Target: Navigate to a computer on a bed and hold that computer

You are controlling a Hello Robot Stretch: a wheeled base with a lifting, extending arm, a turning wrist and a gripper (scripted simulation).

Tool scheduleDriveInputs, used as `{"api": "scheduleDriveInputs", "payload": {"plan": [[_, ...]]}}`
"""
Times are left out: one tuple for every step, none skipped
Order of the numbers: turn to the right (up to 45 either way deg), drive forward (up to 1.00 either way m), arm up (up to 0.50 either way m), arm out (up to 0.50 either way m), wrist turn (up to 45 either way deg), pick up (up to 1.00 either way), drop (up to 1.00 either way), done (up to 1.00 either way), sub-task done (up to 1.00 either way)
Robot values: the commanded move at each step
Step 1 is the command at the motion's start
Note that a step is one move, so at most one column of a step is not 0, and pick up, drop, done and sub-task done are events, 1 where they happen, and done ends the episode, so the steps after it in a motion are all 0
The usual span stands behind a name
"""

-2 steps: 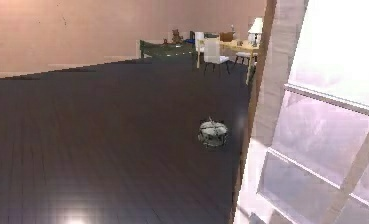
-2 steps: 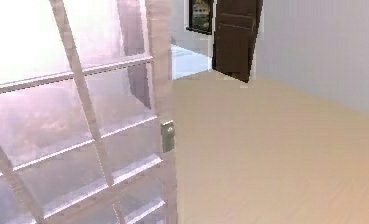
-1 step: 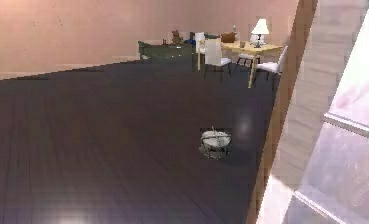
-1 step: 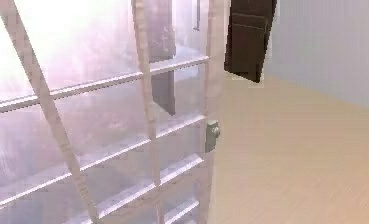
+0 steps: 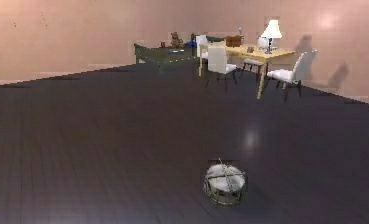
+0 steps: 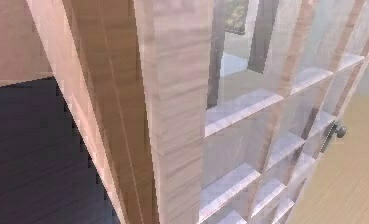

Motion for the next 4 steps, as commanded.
{"api": "scheduleDriveInputs", "payload": {"plan": [[-9.0, 0.00, 0.00, 0.00, 0.0, 0.00, 0.00, 0.00, 0.00], [0.0, 1.00, 0.00, 0.00, 0.0, 0.00, 0.00, 0.00, 0.00], [-3.0, 0.00, 0.00, 0.00, 0.0, 0.00, 0.00, 0.00, 0.00], [0.0, 1.00, 0.00, 0.00, 0.0, 0.00, 0.00, 0.00, 0.00]]}}
